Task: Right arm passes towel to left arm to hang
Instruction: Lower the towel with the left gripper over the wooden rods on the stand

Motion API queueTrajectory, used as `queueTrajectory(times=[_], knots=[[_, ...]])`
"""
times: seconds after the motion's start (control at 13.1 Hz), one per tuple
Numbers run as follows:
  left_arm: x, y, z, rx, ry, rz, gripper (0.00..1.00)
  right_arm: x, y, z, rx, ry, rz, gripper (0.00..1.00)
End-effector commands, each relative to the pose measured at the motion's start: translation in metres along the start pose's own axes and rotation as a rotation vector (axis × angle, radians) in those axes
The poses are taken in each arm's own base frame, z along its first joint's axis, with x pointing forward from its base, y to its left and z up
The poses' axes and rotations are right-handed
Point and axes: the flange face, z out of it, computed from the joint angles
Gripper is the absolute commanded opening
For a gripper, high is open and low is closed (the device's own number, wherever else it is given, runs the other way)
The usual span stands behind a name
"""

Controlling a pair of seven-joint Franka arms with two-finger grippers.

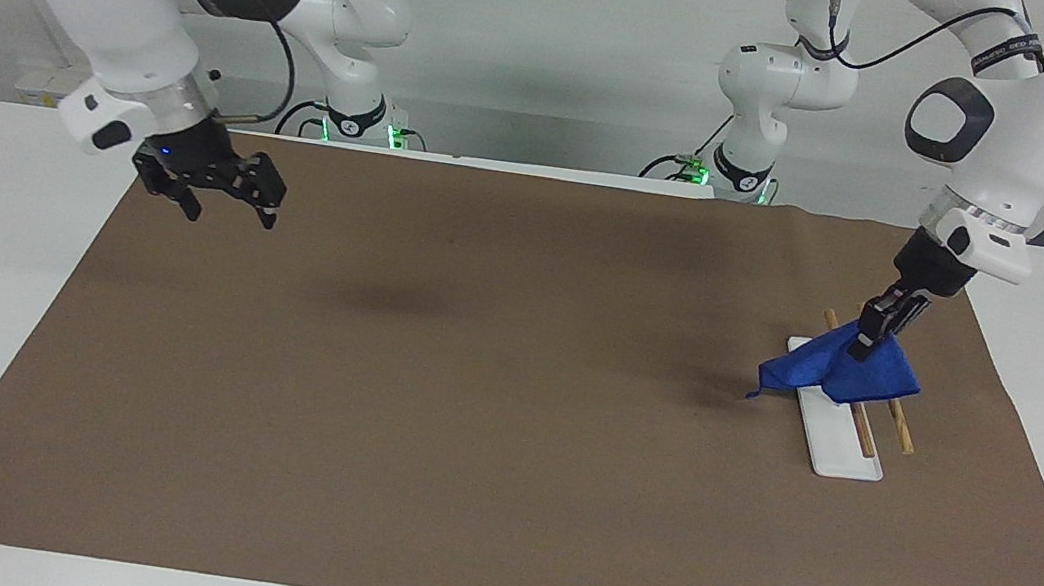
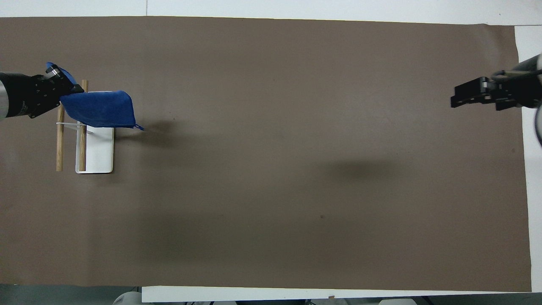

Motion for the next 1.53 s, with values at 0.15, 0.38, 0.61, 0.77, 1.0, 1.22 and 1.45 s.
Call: queueTrajectory(times=[0.15,0.38,0.61,0.77,1.0,1.22,1.45], knots=[[0.004,-0.007,0.000,-0.044,0.069,-0.377,0.00,-0.023,0.065,-0.024,0.001,0.013,-0.046,1.00],[-0.003,-0.017,0.009,-0.040,0.067,-0.433,0.00,-0.031,0.069,-0.041,-0.013,-0.044,0.000,1.00],[-0.004,-0.020,0.010,-0.059,0.085,-0.511,0.00,-0.033,0.050,-0.056,-0.055,-0.057,-0.010,1.00],[0.000,-0.036,0.014,-0.054,0.108,-0.429,0.00,-0.027,0.036,-0.052,-0.061,-0.023,-0.042,1.00],[0.009,-0.043,0.013,-0.045,0.123,-0.294,0.00,-0.027,0.036,-0.052,-0.057,-0.029,-0.045,1.00],[0.022,-0.048,0.006,-0.038,0.144,-0.119,0.00,-0.029,0.042,-0.050,-0.051,-0.044,-0.034,1.00],[0.032,-0.052,0.000,-0.018,0.157,0.136,0.00,-0.030,0.041,-0.050,-0.051,-0.050,-0.034,1.00]])
